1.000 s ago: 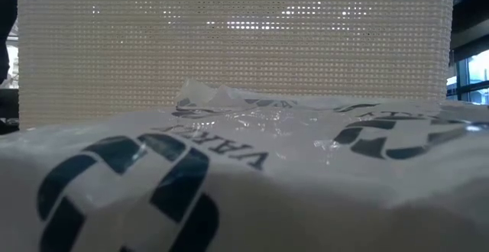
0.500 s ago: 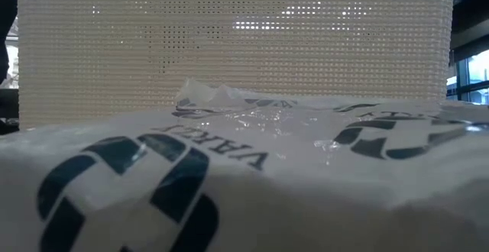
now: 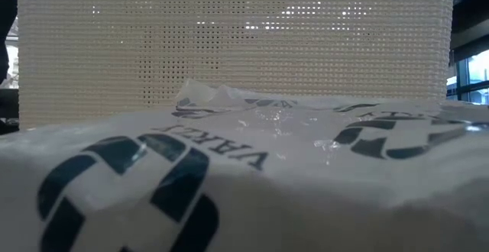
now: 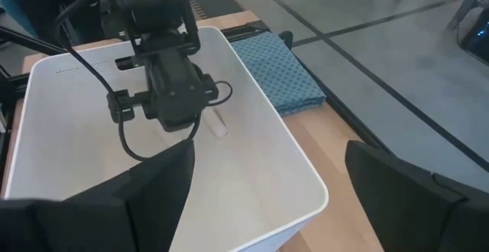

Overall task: Pick & place medical supplies in basket/bin
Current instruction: Put the white rolled gauze into the white basket

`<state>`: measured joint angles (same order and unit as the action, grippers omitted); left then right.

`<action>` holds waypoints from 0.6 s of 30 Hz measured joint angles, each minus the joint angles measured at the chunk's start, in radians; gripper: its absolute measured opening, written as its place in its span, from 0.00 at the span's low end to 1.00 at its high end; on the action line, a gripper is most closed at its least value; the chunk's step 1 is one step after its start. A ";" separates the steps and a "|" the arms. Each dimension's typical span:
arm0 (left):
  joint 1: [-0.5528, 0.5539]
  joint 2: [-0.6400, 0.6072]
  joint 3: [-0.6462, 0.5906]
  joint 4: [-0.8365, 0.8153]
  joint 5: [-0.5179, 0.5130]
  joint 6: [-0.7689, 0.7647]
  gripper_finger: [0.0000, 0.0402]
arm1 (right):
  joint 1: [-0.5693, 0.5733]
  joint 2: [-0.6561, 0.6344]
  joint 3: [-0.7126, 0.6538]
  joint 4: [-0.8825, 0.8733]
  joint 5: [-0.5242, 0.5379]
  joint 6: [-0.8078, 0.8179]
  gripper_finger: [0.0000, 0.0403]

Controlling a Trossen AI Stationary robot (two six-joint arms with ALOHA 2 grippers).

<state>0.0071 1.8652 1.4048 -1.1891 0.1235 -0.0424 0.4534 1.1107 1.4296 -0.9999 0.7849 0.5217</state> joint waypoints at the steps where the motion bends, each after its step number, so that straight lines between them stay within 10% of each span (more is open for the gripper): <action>1: 0.000 0.000 -0.006 0.009 0.000 0.000 0.13 | 0.000 0.000 0.000 0.000 0.000 0.000 0.84; 18: 0.000 0.000 -0.058 0.043 -0.083 0.000 0.21 | 0.000 0.000 0.000 0.000 0.000 -0.002 0.84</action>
<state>0.0071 1.8652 1.3468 -1.1458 0.0409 -0.0420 0.4534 1.1107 1.4296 -1.0000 0.7845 0.5198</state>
